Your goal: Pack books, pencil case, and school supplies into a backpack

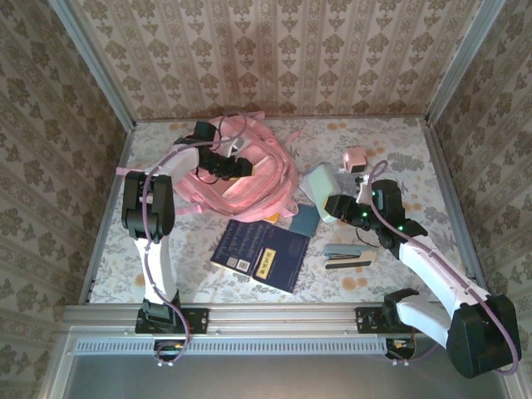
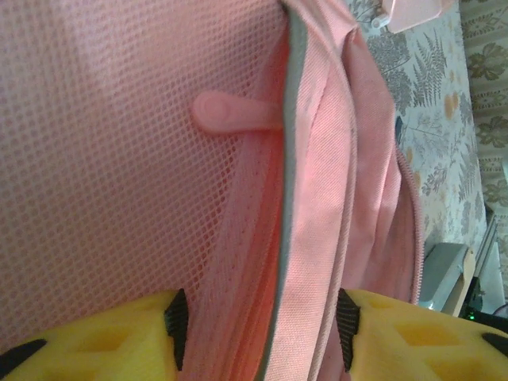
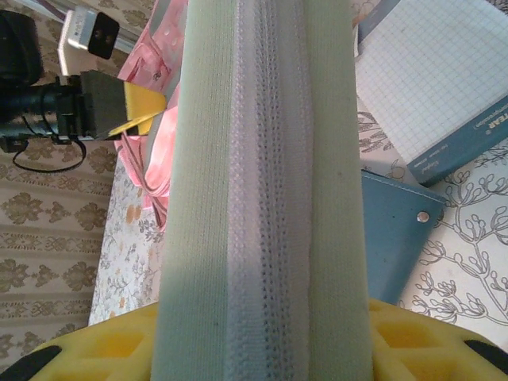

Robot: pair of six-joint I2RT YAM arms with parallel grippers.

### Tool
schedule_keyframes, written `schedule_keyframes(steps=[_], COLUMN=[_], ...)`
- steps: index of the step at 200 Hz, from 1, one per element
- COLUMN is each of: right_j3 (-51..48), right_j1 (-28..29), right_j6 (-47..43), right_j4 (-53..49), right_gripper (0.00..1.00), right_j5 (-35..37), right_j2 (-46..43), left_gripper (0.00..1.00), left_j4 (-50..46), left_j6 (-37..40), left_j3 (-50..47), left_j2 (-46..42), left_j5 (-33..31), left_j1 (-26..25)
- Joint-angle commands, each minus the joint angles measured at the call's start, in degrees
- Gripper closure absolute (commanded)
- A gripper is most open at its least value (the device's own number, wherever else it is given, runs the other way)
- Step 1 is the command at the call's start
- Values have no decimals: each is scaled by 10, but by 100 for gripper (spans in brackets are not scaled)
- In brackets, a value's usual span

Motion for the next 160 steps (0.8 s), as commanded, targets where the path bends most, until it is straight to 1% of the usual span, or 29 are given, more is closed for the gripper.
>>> schedule_keyframes(steps=[1, 16, 40, 51, 59, 64, 87, 121, 142, 160], right_j3=[-5, -7, -12, -12, -11, -10, -6, 1, 10, 13], right_j1=[-3, -3, -3, -3, -3, -3, -3, -3, -3, -3], right_j6=[7, 8, 13, 15, 15, 15, 10, 0, -8, -6], right_j4=[29, 31, 39, 41, 39, 37, 23, -22, -47, -51], right_gripper=[52, 53, 53, 53, 54, 54, 55, 56, 57, 57], right_j5=[-20, -20, -22, -21, -21, -20, -14, 17, 26, 17], right_j2=[6, 9, 11, 9, 7, 5, -9, -53, -72, -80], left_gripper=[53, 58, 63, 70, 77, 83, 100, 100, 100, 100], left_j4=[18, 17, 1, 0, 1, 3, 36, 76, 37, 6], left_j6=[13, 20, 34, 35, 34, 31, 8, -55, -80, -97], left_j3=[-15, -21, -17, -19, -19, -19, -29, -24, 18, 51], left_j2=[-19, -25, -20, -18, -19, -21, -64, -154, -184, -206], left_j5=[13, -1, -43, -64, -74, -77, -79, -70, -90, -91], left_j1=[-4, -14, -34, -39, -41, -41, -36, -8, 12, 30])
